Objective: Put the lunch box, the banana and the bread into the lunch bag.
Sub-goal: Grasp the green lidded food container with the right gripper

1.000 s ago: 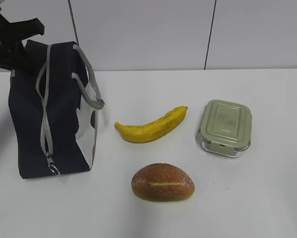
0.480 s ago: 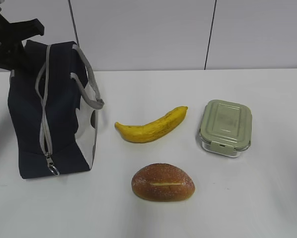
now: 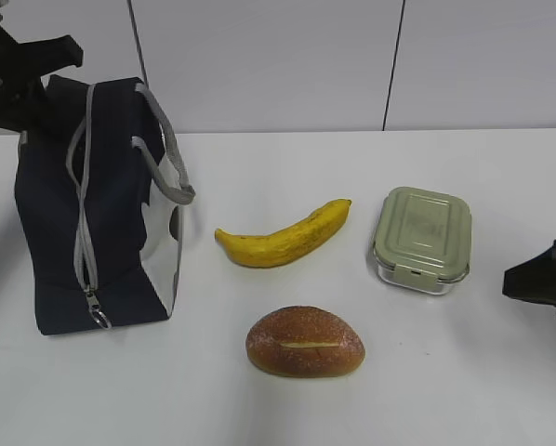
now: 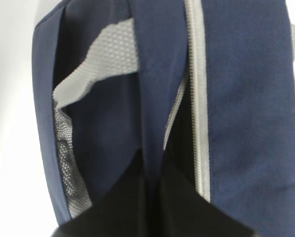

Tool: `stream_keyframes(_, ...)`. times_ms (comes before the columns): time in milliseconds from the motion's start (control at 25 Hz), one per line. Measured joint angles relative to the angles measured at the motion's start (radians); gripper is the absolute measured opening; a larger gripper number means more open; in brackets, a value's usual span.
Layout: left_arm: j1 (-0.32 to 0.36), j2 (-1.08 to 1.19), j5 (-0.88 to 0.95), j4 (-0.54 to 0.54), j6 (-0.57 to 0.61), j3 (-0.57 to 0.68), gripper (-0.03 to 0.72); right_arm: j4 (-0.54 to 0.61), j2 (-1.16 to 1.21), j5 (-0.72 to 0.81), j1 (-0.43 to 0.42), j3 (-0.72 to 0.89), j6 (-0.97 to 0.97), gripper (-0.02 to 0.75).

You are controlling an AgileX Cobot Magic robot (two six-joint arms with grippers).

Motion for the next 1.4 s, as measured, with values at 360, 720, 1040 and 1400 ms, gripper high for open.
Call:
stream_keyframes(360, 0.000, 0.017, -0.002, 0.000, 0.001, 0.000, 0.001, 0.345, 0.333, 0.118, -0.180, -0.176, -0.367, 0.491)
stream_keyframes(720, 0.000, 0.024, -0.008, -0.006, 0.001, 0.000, 0.001, 0.393, 0.613, 0.252, -0.274, -0.368, -0.413, 0.491)
stream_keyframes(1040, 0.000, 0.024, -0.010, -0.006, 0.001, 0.000, 0.001, 0.398, 0.700, 0.258, -0.274, -0.409, -0.441, 0.491)
stream_keyframes(1400, 0.000, 0.024, -0.006, -0.006, 0.001, 0.000, 0.001, 0.491, 0.802, 0.293, -0.274, -0.410, -0.543, 0.497)
